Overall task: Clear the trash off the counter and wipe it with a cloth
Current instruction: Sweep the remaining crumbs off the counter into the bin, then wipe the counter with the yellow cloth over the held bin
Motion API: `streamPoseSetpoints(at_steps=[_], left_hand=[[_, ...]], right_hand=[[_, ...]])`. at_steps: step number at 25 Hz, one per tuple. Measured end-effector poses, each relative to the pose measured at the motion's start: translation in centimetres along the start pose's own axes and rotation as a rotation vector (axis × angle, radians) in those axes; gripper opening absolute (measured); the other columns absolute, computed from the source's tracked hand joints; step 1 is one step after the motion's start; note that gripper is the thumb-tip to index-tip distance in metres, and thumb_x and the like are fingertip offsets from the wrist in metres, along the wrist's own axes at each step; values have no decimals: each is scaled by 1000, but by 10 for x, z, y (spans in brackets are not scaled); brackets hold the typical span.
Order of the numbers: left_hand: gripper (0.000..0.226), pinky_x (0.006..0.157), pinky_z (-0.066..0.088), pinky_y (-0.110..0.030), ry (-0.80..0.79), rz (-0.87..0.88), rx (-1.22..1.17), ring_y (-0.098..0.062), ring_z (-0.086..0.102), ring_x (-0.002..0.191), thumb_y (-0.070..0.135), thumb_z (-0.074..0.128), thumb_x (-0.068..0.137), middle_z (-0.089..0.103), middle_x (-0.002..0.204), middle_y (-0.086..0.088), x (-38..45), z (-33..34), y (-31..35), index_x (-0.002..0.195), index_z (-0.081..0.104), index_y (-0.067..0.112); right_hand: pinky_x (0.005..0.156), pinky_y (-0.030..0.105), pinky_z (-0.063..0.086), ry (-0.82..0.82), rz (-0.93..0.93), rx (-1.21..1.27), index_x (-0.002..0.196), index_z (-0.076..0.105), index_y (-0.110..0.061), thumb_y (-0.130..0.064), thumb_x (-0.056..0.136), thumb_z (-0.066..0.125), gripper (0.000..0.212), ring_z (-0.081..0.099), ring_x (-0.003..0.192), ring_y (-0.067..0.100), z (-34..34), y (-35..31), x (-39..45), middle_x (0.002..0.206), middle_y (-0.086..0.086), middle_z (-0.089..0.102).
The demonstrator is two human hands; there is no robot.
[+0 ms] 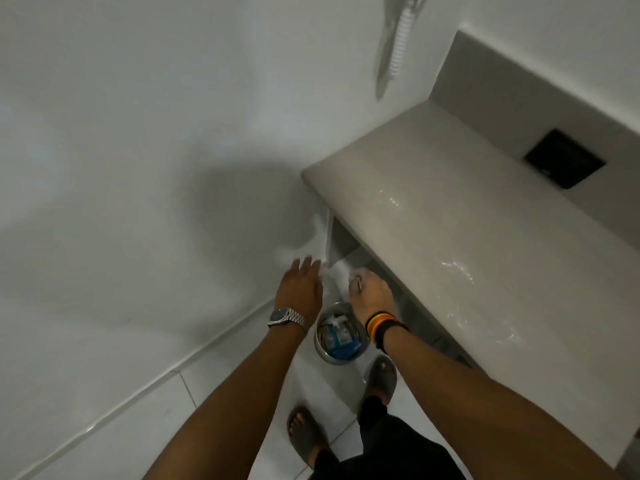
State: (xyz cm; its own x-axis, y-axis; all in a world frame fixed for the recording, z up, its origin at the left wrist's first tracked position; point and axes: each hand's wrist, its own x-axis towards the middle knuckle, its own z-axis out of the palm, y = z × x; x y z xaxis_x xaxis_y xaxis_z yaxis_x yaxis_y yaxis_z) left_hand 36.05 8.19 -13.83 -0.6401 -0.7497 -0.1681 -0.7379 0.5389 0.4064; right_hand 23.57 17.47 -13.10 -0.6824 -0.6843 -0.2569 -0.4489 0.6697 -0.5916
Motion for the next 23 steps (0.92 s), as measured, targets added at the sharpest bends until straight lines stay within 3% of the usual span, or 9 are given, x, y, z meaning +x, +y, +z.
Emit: streamPoseSetpoints(at_steps=[2,4,7,9,13,19,23], left_hand=[[52,126,26,-48,88,142,116,-34,20,156,26,36,106,26,167,-11,15,-36,16,157,30,16],[55,127,21,-50,156,247,202,-35,13,157,25,37,105,19,169,-11,28,-66,33,159,25,15],[59,128,18,-51,207,357,299,-37,11,157,23,38,103,16,170,-13,38,-93,58,160,23,15],[61,128,14,-51,215,408,317,-36,9,158,25,37,103,13,170,-13,41,-96,80,161,19,15],[63,128,9,-49,203,527,316,-34,7,158,31,33,104,10,171,-12,31,-73,152,162,14,16],[62,129,11,-48,133,715,277,-32,9,158,32,34,103,15,170,-10,-3,9,298,161,19,16],[58,128,17,-49,56,822,219,-34,19,156,28,39,102,27,167,-11,-49,99,428,157,31,14]], right_hand=[[79,35,55,108,-130,-10,110,61,-17,-29,100,41,26,67,92,23,-26,-31,3,101,5,69],[93,37,51,200,-214,-64,126,55,-17,-30,100,40,33,61,115,27,-55,-50,7,126,8,63],[119,47,27,311,-256,-265,148,31,-17,-31,99,40,52,20,149,29,-93,-49,1,161,12,22],[121,51,16,372,-220,-360,153,17,-17,-33,98,41,63,5,152,31,-116,-29,-11,164,13,6],[121,55,12,421,-54,-370,155,9,-17,-36,97,41,69,-1,152,31,-166,43,-36,165,13,-1],[122,53,10,494,124,-311,155,11,-17,-36,97,42,69,0,152,30,-250,177,-74,165,12,1],[121,51,14,532,258,-285,153,21,-16,-36,94,43,66,8,151,30,-312,307,-115,164,13,10]])
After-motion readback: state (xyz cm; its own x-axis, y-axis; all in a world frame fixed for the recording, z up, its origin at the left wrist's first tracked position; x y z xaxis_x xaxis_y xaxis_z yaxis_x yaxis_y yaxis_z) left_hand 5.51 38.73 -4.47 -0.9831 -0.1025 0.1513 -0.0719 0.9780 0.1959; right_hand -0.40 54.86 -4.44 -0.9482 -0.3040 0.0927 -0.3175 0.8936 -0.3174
